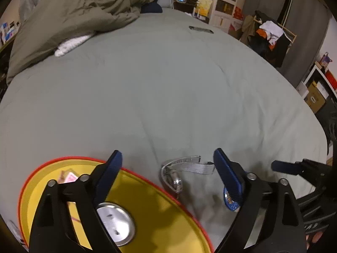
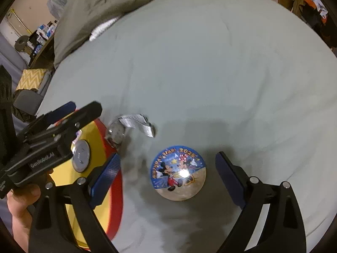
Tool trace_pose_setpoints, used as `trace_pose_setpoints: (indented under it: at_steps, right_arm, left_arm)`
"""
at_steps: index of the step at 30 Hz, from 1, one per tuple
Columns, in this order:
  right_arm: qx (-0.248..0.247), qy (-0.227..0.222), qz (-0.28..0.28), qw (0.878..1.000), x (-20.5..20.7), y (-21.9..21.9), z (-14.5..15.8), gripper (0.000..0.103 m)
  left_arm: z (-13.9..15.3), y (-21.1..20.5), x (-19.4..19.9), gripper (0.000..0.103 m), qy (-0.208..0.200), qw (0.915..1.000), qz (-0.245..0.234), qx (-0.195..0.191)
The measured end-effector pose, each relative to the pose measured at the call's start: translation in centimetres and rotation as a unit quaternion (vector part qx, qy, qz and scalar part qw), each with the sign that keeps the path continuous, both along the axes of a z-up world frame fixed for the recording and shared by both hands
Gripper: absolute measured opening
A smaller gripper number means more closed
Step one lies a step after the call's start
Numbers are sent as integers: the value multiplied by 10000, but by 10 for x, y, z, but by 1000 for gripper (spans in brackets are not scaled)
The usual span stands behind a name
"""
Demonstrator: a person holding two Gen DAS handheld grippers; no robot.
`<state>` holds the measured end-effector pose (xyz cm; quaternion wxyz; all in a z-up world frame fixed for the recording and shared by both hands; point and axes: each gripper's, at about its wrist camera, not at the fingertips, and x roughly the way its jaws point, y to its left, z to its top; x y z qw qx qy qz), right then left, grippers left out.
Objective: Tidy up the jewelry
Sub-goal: 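Open the left gripper releasing the watch on the bed while the right gripper releases the Mickey badge, then grasp the pink card badge with the left gripper while the right gripper grasps the round badge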
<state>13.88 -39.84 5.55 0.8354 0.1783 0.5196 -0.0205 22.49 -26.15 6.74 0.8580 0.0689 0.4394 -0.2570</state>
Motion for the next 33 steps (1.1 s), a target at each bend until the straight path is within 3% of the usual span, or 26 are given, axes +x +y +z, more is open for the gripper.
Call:
trace_pose_setpoints:
  at_steps: [11,19,27,33]
  right_arm:
    - [25,-183,293,9994,11,44,18,87]
    - [-244,-204,1157,9928,30,118,17,87]
    - [-623,-3,1990,9780,49,188,-1,87]
    - [-1297,163,2282,9648,59,222,-22,87]
  left_arm:
    - [2,83,10,90,109,9990,438,44]
    - [-15,151,25,90,484,9949,879,62]
    - [-42,176,36,90,891,9910,1003,41]
    - [-58,170,43,90,1098,9901,874,39]
